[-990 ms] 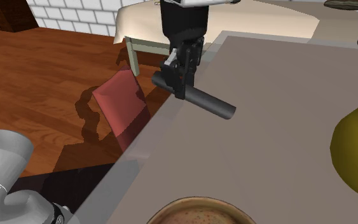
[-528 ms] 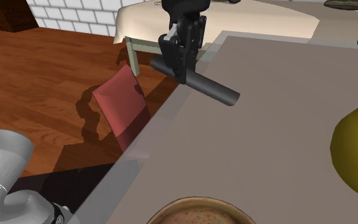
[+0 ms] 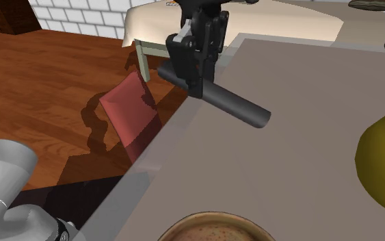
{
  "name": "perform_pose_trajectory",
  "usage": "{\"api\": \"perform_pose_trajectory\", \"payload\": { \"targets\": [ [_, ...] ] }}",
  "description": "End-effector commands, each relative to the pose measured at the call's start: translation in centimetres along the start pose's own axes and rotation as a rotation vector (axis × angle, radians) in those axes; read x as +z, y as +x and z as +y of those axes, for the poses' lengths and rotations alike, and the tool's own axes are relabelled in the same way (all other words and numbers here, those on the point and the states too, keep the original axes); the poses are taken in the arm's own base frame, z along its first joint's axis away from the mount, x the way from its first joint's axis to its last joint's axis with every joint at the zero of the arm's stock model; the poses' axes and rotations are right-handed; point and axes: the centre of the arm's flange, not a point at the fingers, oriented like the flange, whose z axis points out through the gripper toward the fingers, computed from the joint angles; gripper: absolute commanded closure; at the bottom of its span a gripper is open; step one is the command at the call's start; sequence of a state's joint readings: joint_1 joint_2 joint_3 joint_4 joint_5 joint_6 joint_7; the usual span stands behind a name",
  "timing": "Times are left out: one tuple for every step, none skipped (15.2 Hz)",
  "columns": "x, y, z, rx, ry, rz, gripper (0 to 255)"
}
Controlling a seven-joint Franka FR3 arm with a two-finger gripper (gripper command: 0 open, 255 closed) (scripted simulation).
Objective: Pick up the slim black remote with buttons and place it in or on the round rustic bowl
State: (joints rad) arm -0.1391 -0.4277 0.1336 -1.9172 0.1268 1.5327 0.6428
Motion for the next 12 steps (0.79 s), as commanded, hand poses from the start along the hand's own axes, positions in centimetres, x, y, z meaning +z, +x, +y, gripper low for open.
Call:
{"api": "perform_pose_trajectory", "payload": {
  "targets": [
    [-0.4,0.8,2.4,-0.002,0.0,0.0,255],
    [-0.5,1.4,3.6,-0.002,0.0,0.0,255],
    [-0.6,2.0,4.8,-0.002,0.0,0.0,255],
    [-0.6,2.6,6.0,-0.002,0.0,0.0,255],
    [-0.7,3.1,7.2,-0.002,0.0,0.0,255],
    [-0.7,3.7,8.4,-0.002,0.0,0.0,255],
    [-0.8,4.3,9.6,-0.002,0.0,0.0,255],
    [-0.8,4.8,10.7,-0.002,0.0,0.0,255],
    [-0.9,5.4,11.9,-0.002,0.0,0.0,255],
    [-1.0,6.0,13.1,-0.002,0.0,0.0,255],
    [-1.0,6.6,14.3,-0.002,0.0,0.0,255],
    [-1.1,7.1,15.5,-0.002,0.0,0.0,255]
  ]
}}
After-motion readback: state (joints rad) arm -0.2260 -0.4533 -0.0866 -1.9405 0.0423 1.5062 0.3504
